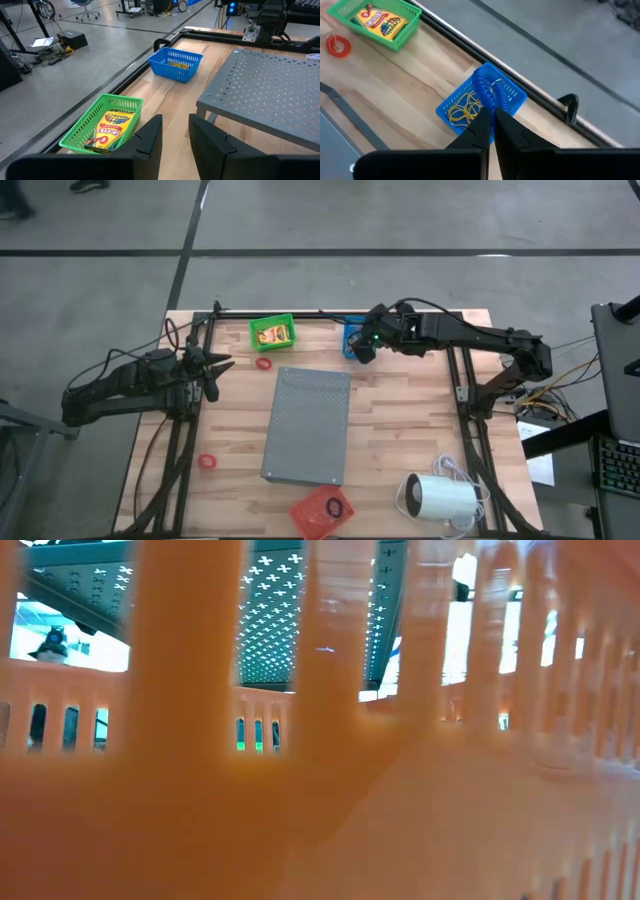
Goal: Pick & Place Office Desk Supplies
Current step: Put the blue spring keychain into the orange basket
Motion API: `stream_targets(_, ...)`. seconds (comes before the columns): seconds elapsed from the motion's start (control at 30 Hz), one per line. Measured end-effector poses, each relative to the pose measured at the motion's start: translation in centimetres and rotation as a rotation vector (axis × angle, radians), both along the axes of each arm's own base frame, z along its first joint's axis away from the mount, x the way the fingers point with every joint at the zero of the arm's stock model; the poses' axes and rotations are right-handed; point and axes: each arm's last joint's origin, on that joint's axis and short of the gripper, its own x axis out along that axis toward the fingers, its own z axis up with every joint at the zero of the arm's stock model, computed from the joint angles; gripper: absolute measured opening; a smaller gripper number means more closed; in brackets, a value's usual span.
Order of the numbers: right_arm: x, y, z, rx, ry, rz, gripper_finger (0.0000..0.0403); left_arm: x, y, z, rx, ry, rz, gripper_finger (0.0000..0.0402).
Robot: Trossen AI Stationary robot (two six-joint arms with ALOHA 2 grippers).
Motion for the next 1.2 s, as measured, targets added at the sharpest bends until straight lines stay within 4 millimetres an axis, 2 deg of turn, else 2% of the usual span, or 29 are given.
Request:
stream_targets(0.2,0.0,0.1,0.0,-0.011,0.023,0.031,0.0008,0.0,0.0,0.0,0.0,0.0,0.0,0.0098)
stream_targets(0.5,0.5,0.2,0.1,-0.008,0.069,0.203,0.0008,0.0,0.0,0.0,0.0,0.0,0.0,0.0098)
stream_targets(0.77,2.5,1.3,1.2,0.155,-0.151,0.7,0.0008,0.0,0.0,0.0,0.0,0.0,0.0,0.0098)
stream_targets(1.0,2.8,3.2,0.7,0.152,-0.129,0.811,0.0008,0.0,0.0,0.0,0.0,0.0,0.0,0.0098)
stream_targets(1.2,3.5,6.5,-0.5,0.143,-0.138,0.98,0.0008,0.0,0.0,0.0,0.0,0.0,0.0,0.0098)
